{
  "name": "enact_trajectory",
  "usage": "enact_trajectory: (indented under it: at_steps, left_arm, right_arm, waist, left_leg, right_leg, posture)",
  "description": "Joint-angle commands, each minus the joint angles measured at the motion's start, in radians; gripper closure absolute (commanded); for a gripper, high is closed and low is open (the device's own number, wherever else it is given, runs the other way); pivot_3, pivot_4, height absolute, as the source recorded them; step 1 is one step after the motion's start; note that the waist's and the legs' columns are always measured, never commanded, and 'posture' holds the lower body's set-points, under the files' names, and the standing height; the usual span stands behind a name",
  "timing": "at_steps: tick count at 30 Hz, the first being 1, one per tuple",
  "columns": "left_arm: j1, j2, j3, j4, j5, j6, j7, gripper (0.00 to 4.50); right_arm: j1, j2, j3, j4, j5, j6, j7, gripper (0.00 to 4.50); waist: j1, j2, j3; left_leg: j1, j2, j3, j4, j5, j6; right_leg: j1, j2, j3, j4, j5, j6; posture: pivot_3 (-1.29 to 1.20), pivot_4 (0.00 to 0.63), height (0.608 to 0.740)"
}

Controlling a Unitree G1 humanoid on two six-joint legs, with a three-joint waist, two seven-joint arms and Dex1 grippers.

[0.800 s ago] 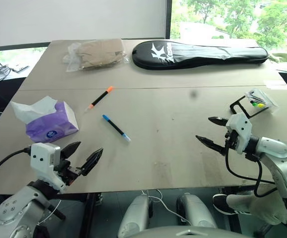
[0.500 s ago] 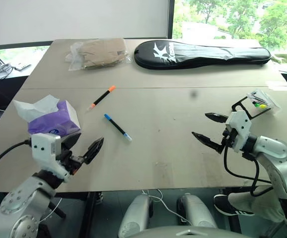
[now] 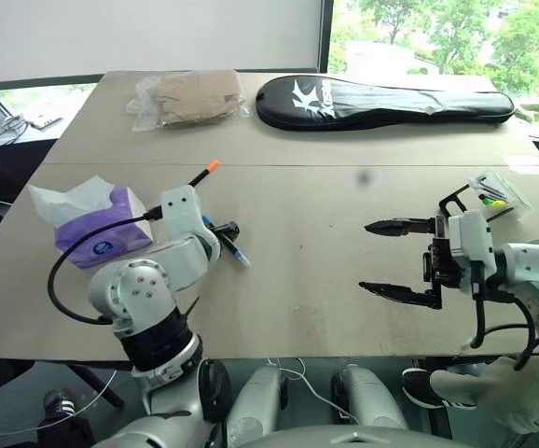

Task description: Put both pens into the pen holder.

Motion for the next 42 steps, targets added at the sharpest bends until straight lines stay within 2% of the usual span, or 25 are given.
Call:
enact_trajectory:
  at_steps: [1,2,4,5,8,11,12,13,15,17,19,21,24,27,30,33,36,40,42]
  left_arm:
    - [-0.113,-0.053,0.049,0.152,0.134,0.006,0.019,0.25]
    - [-0.132,-0.059,0.051,0.178,0.16,0.008,0.014,0.97]
    - [-0.146,-0.066,0.047,0.197,0.192,0.01,-0.009,1.1]
    - [-0.142,-0.06,0.037,0.199,0.204,0.011,-0.025,1.4]
    - [-0.13,-0.053,0.02,0.197,0.229,0.011,-0.069,2.56]
    - [-0.121,-0.04,0.003,0.191,0.246,0.011,-0.118,3.96]
    - [-0.115,-0.028,-0.012,0.185,0.249,0.011,-0.14,4.33]
    - [-0.103,-0.013,-0.03,0.164,0.242,0.011,-0.173,4.45]
    - [-0.08,0.011,-0.055,0.103,0.214,0.002,-0.254,4.45]
    - [-0.03,0.067,-0.111,0.005,0.13,-0.088,-0.429,4.45]
    - [0.061,0.151,-0.179,-0.11,0.043,-0.291,-0.711,4.45]
    - [0.147,0.287,-0.271,-0.194,0.06,-0.451,-0.9,4.45]
    - [0.198,0.431,-0.37,-0.216,0.119,-0.675,-1.108,4.45]
    - [0.209,0.481,-0.417,-0.184,0.154,-0.803,-1.185,4.45]
    - [0.202,0.507,-0.469,-0.17,0.211,-0.929,-1.247,4.45]
    - [0.193,0.517,-0.494,-0.154,0.248,-0.992,-1.265,4.45]
    - [0.165,0.514,-0.518,-0.128,0.284,-1.043,-1.268,4.5]
    - [0.13,0.503,-0.532,-0.105,0.295,-1.064,-1.273,4.5]
    - [0.118,0.505,-0.547,-0.108,0.304,-1.08,-1.283,4.5]
  right_arm:
    - [-0.038,0.003,-0.034,-0.037,0.05,-0.01,-0.001,0.03]
    - [-0.036,0.002,-0.031,-0.042,0.046,-0.013,-0.004,0.0]
    - [-0.029,0.001,-0.028,-0.051,0.039,-0.01,-0.017,0.0]
    - [-0.027,0.002,-0.025,-0.056,0.035,-0.011,-0.024,0.0]
    - [-0.025,0.01,-0.02,-0.065,0.036,0.005,-0.054,0.0]
    - [-0.031,0.011,-0.004,-0.072,0.035,0.048,-0.094,0.0]
    - [-0.038,0.012,0.002,-0.071,0.033,0.07,-0.113,0.0]
    - [-0.05,0.01,0.01,-0.069,0.036,0.106,-0.135,0.0]
    - [-0.078,0.014,0.02,-0.064,0.013,0.14,-0.185,0.0]
    - [-0.126,0.035,0.013,-0.054,0.062,0.228,-0.247,0.0]
    - [-0.209,0.09,-0.002,-0.031,0.163,0.354,-0.333,0.0]
    - [-0.294,0.154,0.005,0.005,0.271,0.492,-0.403,0.0]
    - [-0.383,0.235,0.03,0.057,0.355,0.622,-0.475,0.0]
    - [-0.429,0.296,0.02,0.082,0.404,0.683,-0.529,0.0]
    - [-0.507,0.396,-0.039,0.15,0.541,0.77,-0.645,0.0]
    - [-0.537,0.415,-0.061,0.159,0.602,0.814,-0.695,0.0]
    - [-0.553,0.431,-0.073,0.159,0.682,0.852,-0.758,0.86]
    - [-0.558,0.438,-0.067,0.152,0.711,0.87,-0.809,2.74]
    - [-0.556,0.443,-0.063,0.152,0.702,0.867,-0.829,2.74]
  waist:
    - [0.009,0.0,0.0]
    - [0.009,0.0,0.0]
    - [0.012,0.001,-0.001]
    - [0.013,0.002,-0.001]
    - [0.013,0.005,-0.003]
    - [0.016,0.005,-0.003]
    - [0.018,0.005,-0.003]
    - [0.019,0.005,-0.003]
    - [0.019,0.005,-0.003]
    - [0.017,0.005,-0.003]
    - [0.007,0.003,-0.001]
    - [-0.005,0.004,0.0]
    - [-0.018,0.005,0.0]
    - [-0.012,0.005,0.001]
    - [-0.016,0.005,0.001]
    - [-0.014,0.005,0.001]
    - [-0.015,0.005,0.001]
    - [-0.02,0.005,0.001]
    - [-0.022,0.006,0.001]
  left_leg:
    - [0.0,0.0,0.0,-0.001,0.0,0.0]
    - [0.0,-0.001,0.0,0.0,0.0,-0.001]
    - [0.0,-0.001,0.0,0.0,0.0,-0.001]
    - [0.0,-0.002,-0.001,0.0,0.0,-0.001]
    - [0.001,-0.002,-0.002,0.0,0.001,-0.002]
    - [0.001,-0.002,-0.003,0.0,0.001,-0.003]
    - [0.001,-0.002,-0.004,0.0,0.002,-0.003]
    - [0.001,-0.002,-0.004,0.0,0.002,-0.003]
    - [0.0,-0.003,-0.004,0.0,0.002,-0.003]
    - [-0.001,-0.003,-0.004,0.0,0.002,-0.003]
    - [-0.003,-0.003,-0.004,0.0,0.002,-0.003]
    - [-0.004,-0.001,-0.002,-0.002,0.002,-0.003]
    - [-0.003,0.0,0.0,-0.006,0.002,-0.003]
    - [-0.004,-0.001,0.0,-0.006,0.002,-0.003]
    - [-0.005,-0.001,0.0,-0.006,0.001,-0.001]
    - [-0.006,-0.001,0.0,-0.006,0.001,-0.001]
    - [-0.007,-0.001,-0.001,-0.006,0.0,0.0]
    - [-0.007,-0.001,0.0,-0.006,-0.002,0.003]
    - [-0.007,-0.001,0.0,-0.006,-0.002,0.003]
  right_leg:
    - [0.0,0.0,0.0,0.0,0.0,0.0]
    - [0.0,-0.001,-0.001,0.0,0.0,0.0]
    - [0.001,-0.002,-0.001,0.0,0.0,0.0]
    - [0.001,-0.002,-0.002,0.0,0.0,0.0]
    - [0.001,-0.002,-0.002,0.0,0.0,0.0]
    - [0.001,-0.002,-0.002,0.001,0.0,0.0]
    - [0.002,-0.003,-0.002,0.001,0.0,0.0]
    - [0.001,-0.003,-0.002,0.001,0.0,0.0]
    - [0.001,-0.004,-0.002,0.001,0.0,0.0]
    - [0.001,-0.004,-0.002,0.0,0.0,0.0]
    - [0.0,-0.004,-0.001,-0.001,0.0,0.0]
    - [-0.004,-0.004,0.002,-0.001,0.0,-0.001]
    - [-0.005,-0.003,0.004,-0.001,0.0,-0.002]
    - [-0.006,-0.003,0.004,-0.002,-0.001,-0.003]
    - [-0.006,-0.004,0.005,-0.004,0.0,-0.002]
    - [-0.007,-0.004,0.004,-0.004,0.0,-0.002]
    - [-0.007,-0.004,0.003,-0.004,-0.001,-0.002]
    - [-0.007,-0.003,0.004,-0.004,0.0,-0.002]
    - [-0.007,-0.002,0.004,-0.004,0.0,-0.002]
  posture:
    - [0.0,0.15,0.74]
    - [0.0,0.15,0.74]
    - [0.0,0.15,0.74]
    - [0.0,0.15,0.74]
    - [0.0,0.15,0.74]
    - [0.0,0.15,0.74]
    - [0.0,0.15,0.74]
    - [0.0,0.15,0.74]
    - [0.0,0.15,0.74]
    - [0.0,0.15,0.74]
    - [0.0,0.15,0.74]
    - [0.0,0.15,0.74]
    - [0.0,0.15,0.74]
    - [0.0,0.15,0.74]
    - [0.0,0.15,0.74]
    - [0.0,0.15,0.74]
    - [0.0,0.15,0.74]
    - [0.0,0.15,0.74]
    - [0.0,0.15,0.74]
